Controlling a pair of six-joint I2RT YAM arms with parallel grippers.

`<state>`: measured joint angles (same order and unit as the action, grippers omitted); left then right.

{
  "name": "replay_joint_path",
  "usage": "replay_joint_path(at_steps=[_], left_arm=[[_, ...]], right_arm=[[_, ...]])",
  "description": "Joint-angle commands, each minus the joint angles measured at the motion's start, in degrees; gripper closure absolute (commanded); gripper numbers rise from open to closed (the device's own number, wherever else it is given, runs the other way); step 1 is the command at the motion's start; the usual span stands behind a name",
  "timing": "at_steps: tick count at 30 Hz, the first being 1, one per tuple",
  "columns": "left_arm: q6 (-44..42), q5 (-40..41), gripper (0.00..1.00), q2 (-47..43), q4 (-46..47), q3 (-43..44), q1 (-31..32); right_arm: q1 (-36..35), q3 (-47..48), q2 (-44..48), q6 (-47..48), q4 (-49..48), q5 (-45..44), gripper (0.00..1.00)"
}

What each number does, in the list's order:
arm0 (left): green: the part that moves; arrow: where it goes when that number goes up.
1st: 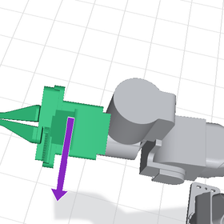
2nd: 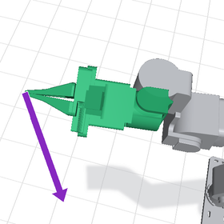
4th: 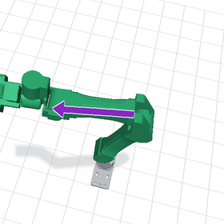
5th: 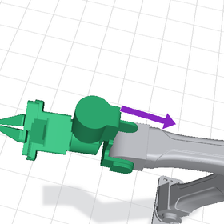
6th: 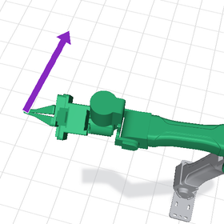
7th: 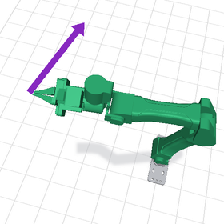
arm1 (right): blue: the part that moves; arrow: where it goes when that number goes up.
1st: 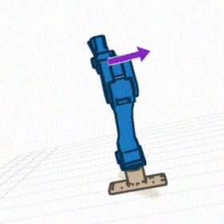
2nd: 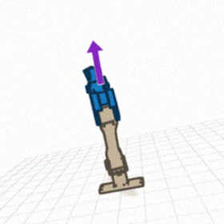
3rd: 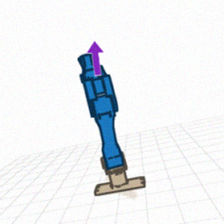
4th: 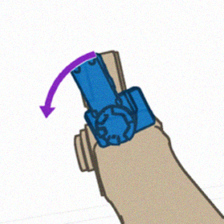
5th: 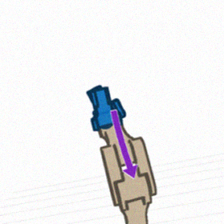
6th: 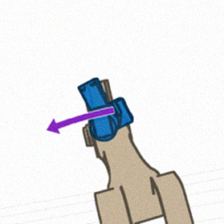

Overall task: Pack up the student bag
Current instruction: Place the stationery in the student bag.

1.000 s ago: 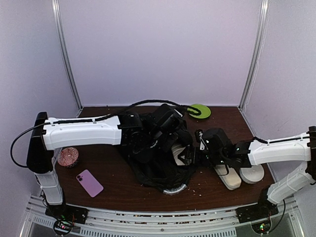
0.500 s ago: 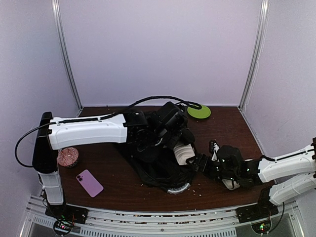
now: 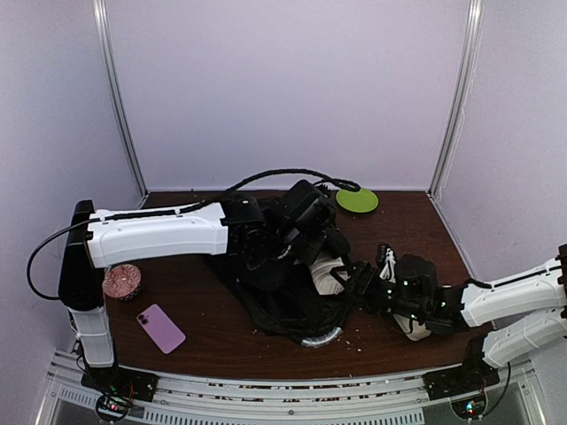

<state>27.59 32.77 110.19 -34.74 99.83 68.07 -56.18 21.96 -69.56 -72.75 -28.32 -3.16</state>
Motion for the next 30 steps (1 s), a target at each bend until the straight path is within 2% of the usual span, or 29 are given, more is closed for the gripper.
replay_joint_path(at_steps=[1, 8, 19, 30], left_arm=[[1.4, -0.85, 1.0, -1.04, 7.26, 2.68, 0.22], [1.23, -1.49, 1.0, -1.88, 7.31, 2.44, 0.22], [1.06, -0.71, 1.0, -2.03, 7.7, 2.8, 0.22], [2.3, -3.77, 1.0, -3.17, 7.68, 2.53, 0.31]], right_arm=[[-0.31, 2.65, -1.81, -3.36, 0.87, 2.76, 0.2], [-0.24, 1.24, -6.94, -7.61, -4.04, 3.82, 0.21], [-1.53, 0.43, -4.53, -9.31, 2.36, 1.22, 0.16], [-0.3, 3.71, -12.81, -8.71, -2.0, -0.95, 0.25]])
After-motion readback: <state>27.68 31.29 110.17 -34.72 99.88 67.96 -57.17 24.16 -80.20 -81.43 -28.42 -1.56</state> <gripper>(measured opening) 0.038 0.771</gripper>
